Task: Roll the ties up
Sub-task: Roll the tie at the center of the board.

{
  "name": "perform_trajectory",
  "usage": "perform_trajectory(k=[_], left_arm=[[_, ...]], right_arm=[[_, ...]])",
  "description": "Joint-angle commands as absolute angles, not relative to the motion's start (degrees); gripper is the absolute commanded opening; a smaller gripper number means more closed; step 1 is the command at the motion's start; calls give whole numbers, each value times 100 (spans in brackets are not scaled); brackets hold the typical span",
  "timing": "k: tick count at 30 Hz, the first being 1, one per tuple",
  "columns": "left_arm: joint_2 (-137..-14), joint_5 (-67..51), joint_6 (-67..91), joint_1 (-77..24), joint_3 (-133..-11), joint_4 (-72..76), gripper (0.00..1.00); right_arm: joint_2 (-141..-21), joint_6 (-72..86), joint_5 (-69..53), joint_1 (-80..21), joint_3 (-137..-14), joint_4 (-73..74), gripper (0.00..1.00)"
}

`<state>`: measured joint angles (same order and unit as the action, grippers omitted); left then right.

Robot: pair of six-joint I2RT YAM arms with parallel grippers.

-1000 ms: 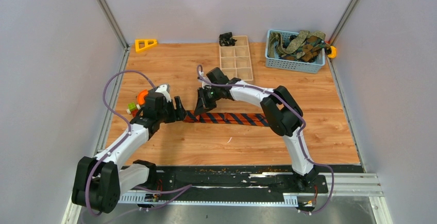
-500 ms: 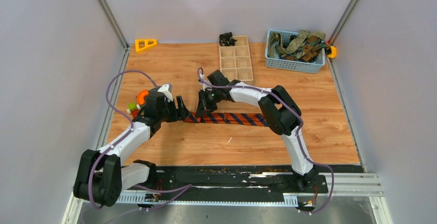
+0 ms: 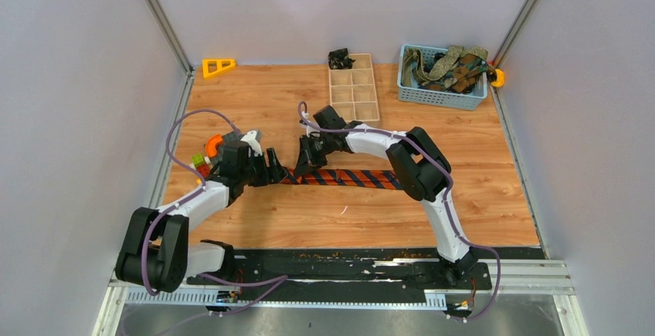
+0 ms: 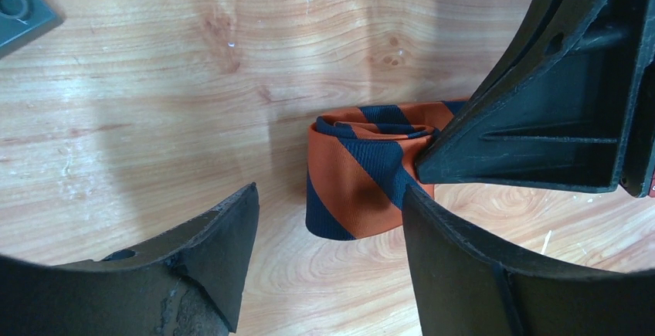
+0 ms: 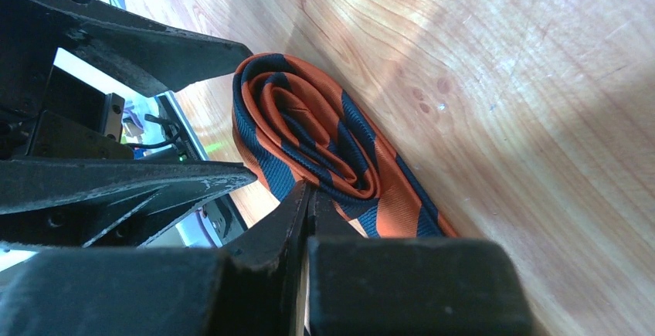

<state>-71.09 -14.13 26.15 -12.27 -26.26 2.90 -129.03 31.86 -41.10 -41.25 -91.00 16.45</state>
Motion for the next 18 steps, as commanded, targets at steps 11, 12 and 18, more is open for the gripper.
perform_trajectory(k=[11,12,18], left_arm=[[-7774,-2241,2918,-927,-2405,1545,63],[-7832,-2286,2926,-917,-2400,1599,62],[-8185,-2538,3059,-897,-2306,2051,53]], right_arm=[[-13179,3077,-3913,-4088,-8936,1551,0],[-13183,3083,-3911,-4087,-8935,1555,0],[-13220,3052,-3870,-4074,-9100,1679,0]])
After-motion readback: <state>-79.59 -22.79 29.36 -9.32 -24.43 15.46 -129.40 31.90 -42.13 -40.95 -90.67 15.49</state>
